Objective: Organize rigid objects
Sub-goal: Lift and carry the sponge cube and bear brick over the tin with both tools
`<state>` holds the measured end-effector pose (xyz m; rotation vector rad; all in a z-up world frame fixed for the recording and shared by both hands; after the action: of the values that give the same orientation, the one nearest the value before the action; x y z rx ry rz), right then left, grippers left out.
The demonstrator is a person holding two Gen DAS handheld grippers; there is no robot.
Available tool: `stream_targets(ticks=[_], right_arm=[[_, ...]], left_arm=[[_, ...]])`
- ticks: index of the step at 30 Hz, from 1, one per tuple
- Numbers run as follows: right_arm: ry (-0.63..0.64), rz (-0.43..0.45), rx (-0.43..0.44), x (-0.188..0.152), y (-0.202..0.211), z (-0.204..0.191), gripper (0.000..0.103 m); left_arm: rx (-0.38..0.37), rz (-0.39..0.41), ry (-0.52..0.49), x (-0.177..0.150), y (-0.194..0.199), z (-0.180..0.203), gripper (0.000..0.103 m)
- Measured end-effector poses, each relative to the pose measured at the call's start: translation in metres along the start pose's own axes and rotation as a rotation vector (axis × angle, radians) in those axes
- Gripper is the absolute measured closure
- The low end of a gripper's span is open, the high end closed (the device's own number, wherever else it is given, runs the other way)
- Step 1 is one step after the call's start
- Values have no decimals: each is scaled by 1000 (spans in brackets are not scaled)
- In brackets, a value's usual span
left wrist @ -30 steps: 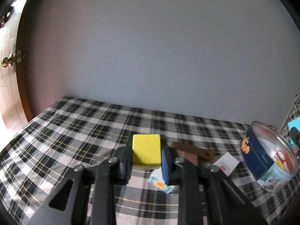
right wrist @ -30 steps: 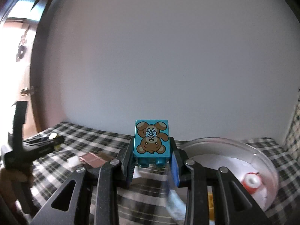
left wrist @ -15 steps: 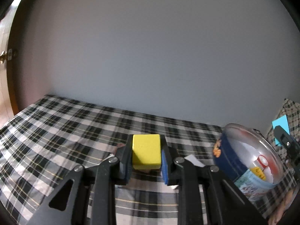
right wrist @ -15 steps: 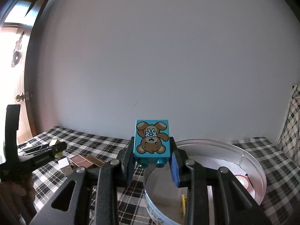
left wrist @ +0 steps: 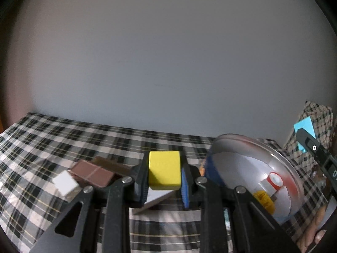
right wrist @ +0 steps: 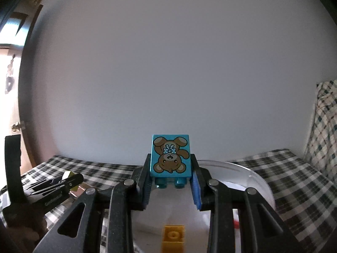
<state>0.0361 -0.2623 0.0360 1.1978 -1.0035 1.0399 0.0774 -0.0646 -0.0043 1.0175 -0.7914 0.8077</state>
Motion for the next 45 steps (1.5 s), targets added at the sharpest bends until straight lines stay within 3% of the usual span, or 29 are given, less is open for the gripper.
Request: stream_targets(ticks=[13,18,45], right_arm=[[-11,-19,-120,-5,0,65,69],[-16,-19,-143,-5,1,78,69],[-23,-47,-225,-5,-1,100,69]], left_arm=[[-53,6,-86,-13,-13,73,80],[-70,3,-94,-14,-18,85,80],[-131,-24,-127,-24,-31,135,80]])
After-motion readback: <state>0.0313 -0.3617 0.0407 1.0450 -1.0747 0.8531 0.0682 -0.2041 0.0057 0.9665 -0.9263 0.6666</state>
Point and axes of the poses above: each gripper's, at about its wrist camera, not at the fingertips, and y roughly against the way its jaws point, z to its right, x to its top, the point moved 7 cm from there along -y, roughly the way its jaws point, and after that the axes turned 9 degrees about y, right-handed, at the moved point
